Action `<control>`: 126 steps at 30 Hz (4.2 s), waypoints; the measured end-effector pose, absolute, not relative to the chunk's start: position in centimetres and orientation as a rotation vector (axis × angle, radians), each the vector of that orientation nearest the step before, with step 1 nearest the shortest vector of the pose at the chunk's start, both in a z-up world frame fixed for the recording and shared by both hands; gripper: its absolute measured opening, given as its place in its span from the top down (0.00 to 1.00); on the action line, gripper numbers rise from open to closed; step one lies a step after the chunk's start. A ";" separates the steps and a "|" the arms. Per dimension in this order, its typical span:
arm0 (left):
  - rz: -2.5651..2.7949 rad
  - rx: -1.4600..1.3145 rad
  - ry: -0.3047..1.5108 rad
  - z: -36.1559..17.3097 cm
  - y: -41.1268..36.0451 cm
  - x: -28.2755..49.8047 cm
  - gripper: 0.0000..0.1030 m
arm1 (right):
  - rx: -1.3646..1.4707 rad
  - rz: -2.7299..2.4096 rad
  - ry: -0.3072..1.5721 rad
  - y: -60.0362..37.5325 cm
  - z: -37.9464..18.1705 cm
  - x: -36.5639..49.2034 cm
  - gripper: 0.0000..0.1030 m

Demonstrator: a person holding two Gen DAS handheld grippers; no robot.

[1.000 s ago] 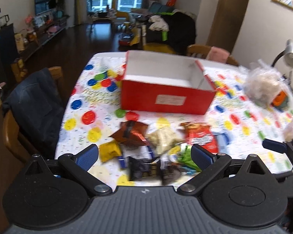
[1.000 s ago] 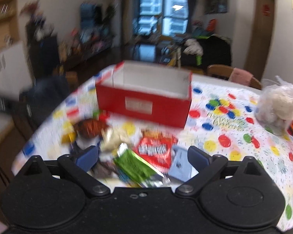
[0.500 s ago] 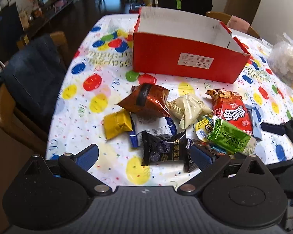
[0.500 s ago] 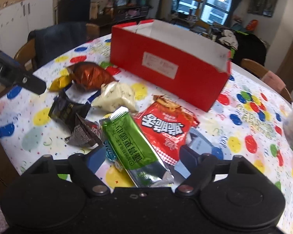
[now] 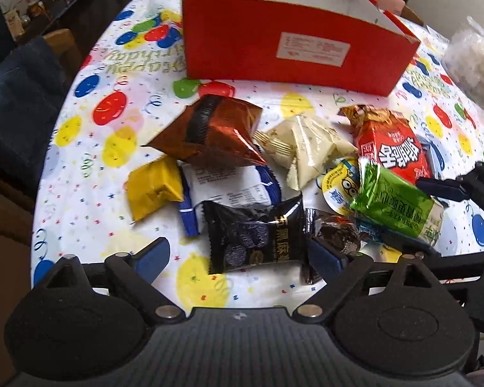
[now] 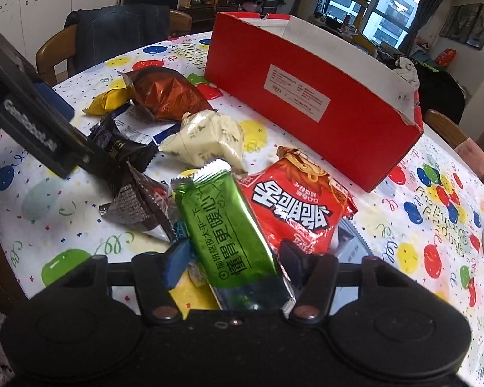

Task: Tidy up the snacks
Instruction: 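Grasp the black cookie pack with left tool while right tool grasps green bar, then carry both packs over the red box and lower them inside, then open both tools to release the packs and lift out of box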

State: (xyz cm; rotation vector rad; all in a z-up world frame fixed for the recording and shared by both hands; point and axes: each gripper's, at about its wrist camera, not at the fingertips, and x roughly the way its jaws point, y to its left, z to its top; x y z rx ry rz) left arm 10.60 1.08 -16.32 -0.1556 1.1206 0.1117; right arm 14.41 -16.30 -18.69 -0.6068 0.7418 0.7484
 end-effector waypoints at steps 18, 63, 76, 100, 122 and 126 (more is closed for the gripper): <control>0.092 -0.183 1.151 -17.6 0.8 11.8 0.41 | -0.619 0.720 0.714 -15.5 -18.4 13.9 0.57; 0.093 -0.195 0.917 -6.2 2.1 13.9 0.50 | -0.137 0.631 0.716 -19.7 -6.2 21.7 0.60; 0.132 -0.123 0.885 -2.7 2.4 24.9 0.50 | -0.081 0.602 0.748 -17.7 -5.4 32.0 0.60; 0.175 -0.056 1.185 -11.9 2.7 39.2 0.50 | -0.358 0.663 0.974 -8.9 -15.1 40.2 0.60; 0.192 -0.040 1.293 -14.7 3.3 40.7 0.48 | -0.371 0.646 1.173 -7.8 -17.4 41.7 0.58; 0.202 -0.044 1.292 -14.6 3.2 40.7 0.47 | -0.366 0.652 1.162 -7.9 -17.3 41.1 0.56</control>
